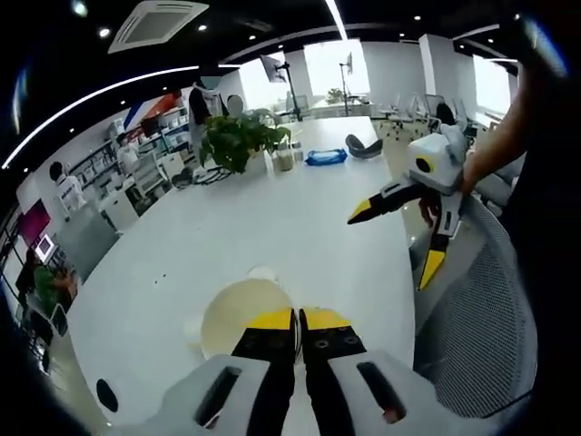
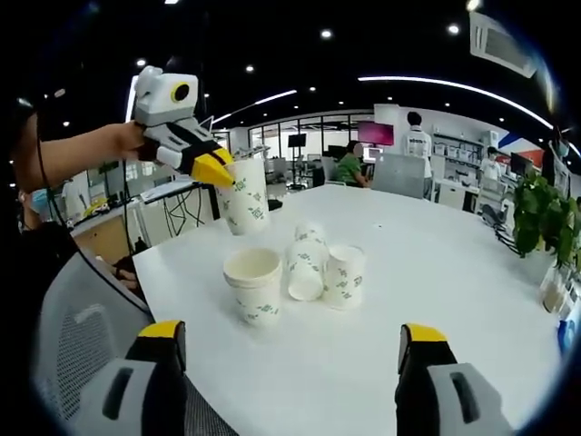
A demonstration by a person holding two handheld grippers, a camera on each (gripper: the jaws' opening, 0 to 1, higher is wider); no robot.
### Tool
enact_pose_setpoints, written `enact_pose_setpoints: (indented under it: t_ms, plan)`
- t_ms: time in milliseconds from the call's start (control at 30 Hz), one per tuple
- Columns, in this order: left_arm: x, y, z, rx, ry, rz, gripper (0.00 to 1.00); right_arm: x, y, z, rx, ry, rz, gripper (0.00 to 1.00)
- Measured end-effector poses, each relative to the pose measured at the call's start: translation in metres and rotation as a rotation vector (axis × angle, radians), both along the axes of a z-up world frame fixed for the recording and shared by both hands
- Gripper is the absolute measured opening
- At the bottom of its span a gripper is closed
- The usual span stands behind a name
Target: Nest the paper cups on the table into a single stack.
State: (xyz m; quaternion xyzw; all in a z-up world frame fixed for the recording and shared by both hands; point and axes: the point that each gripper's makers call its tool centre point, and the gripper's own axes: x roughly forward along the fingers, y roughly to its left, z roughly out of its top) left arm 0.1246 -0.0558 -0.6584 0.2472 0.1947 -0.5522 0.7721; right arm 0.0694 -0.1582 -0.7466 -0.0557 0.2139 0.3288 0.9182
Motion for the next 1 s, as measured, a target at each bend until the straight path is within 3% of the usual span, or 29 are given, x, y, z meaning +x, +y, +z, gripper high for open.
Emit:
enact_pose_setpoints:
  t_ms: [600, 1000]
  plan:
    - [-0.017, -0.016, -0.028, 0.044, 0.02, -0.068, 0.0, 0.0, 0.0, 0.0, 0.004, 0.004, -0.001, 0.98]
    - [-0.027, -0.023, -0.06, 0.122, 0.015, -0.123, 0.0, -0.001, 0.001, -0.002, -0.001, 0.012, 0.006, 0.97]
